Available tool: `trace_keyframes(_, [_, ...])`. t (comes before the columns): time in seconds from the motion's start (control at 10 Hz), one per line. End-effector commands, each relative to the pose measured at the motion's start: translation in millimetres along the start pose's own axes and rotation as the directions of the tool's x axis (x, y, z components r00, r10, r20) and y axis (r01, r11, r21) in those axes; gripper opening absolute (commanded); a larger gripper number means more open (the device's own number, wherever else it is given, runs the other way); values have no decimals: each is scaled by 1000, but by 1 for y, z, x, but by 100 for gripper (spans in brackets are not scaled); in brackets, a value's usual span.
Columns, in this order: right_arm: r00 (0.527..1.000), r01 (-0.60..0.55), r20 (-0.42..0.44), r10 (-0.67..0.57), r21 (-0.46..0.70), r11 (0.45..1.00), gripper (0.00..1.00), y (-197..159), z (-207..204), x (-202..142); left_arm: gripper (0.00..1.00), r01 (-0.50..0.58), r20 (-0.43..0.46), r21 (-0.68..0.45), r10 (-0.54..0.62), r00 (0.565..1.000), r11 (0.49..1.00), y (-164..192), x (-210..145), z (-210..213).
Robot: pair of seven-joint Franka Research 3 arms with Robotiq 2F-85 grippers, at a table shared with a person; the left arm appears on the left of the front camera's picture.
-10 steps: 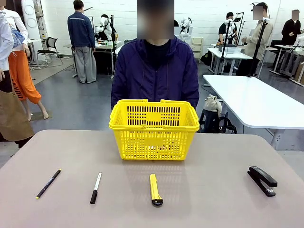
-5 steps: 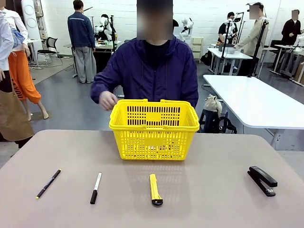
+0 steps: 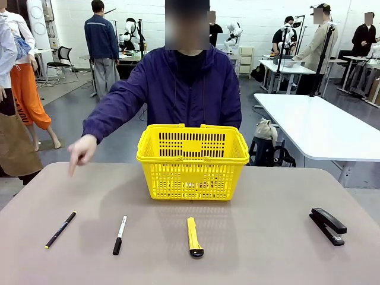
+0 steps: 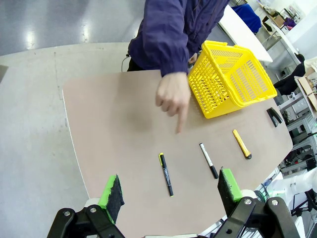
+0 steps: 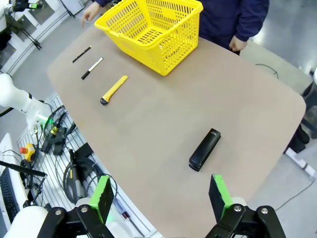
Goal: Place the items the person wants into the basket.
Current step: Pick up the item the person points to and place it in the Market Basket.
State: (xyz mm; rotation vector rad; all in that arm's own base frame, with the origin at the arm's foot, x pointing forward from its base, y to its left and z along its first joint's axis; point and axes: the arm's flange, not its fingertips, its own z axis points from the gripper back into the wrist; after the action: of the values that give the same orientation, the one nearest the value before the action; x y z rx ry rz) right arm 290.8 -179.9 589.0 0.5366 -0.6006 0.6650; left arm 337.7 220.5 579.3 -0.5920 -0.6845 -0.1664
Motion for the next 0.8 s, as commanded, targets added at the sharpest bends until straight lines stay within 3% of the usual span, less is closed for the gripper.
trace_keyframes(0.0, [1000,-11,17,11,16,1000,100,-1,0,0,100,18,12,-15,-18,1000,1000,2,-1,1])
trace_keyframes(0.5, [1000,-11,17,11,16,1000,100,-1,0,0,100,0,0,0,0,1000,1000,0,0,0])
trace_keyframes(0.7, [1000,-11,17,11,16,1000,100,-1,0,0,100,72,-15,170,-70,997,983,-49,13,-15])
